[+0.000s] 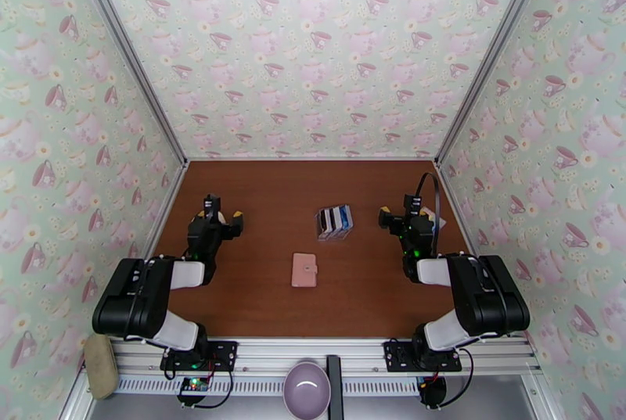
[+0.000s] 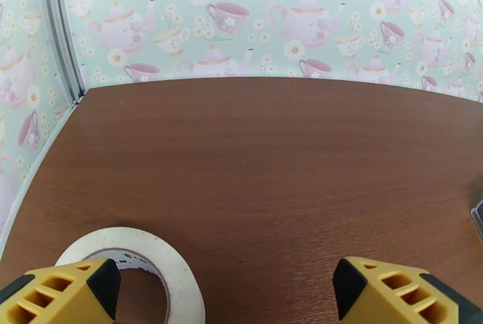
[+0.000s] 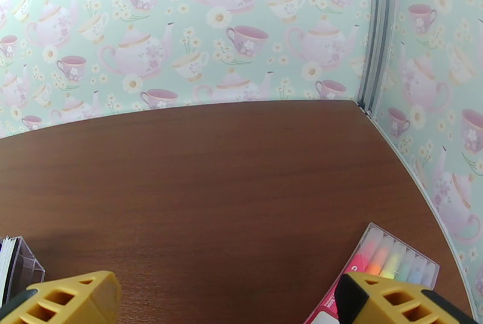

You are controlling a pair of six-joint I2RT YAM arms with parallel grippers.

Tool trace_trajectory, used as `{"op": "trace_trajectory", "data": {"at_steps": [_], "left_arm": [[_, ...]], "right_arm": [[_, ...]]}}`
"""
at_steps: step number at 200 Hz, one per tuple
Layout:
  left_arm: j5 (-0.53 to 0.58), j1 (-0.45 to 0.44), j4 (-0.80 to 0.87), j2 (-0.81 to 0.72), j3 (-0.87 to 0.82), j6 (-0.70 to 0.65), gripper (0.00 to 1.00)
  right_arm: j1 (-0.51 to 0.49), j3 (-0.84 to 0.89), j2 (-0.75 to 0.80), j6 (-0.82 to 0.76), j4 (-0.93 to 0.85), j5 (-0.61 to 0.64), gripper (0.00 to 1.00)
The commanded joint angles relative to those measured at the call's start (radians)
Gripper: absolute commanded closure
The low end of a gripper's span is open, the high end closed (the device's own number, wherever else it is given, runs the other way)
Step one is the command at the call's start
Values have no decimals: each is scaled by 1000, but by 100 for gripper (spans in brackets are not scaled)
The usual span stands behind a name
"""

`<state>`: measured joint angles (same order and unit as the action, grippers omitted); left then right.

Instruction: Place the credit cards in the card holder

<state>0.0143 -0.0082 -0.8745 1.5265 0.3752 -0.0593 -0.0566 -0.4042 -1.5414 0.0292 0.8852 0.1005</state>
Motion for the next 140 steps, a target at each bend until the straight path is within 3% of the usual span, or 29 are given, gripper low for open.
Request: {"op": "trace_trajectory", "data": {"at_steps": [1,66,94,113,140], "left_arm": [[0,9,7,5,8,13,0],[5,11,-2,3,2,14,0],[135,8,-47,-81,-63,58,0],[248,-33,3,-167,-77,38,0],[427,-128,62,-312,-100,17,0]], "right_arm": [[7,5,-9,-1,6,-3,0],[7,2,-9,-2,2,-1,0],[-2,21,-3,-5,36,22,0],[-23,64,65,7,65,136,0],[-32,37,275,63,-196,295,0]]}}
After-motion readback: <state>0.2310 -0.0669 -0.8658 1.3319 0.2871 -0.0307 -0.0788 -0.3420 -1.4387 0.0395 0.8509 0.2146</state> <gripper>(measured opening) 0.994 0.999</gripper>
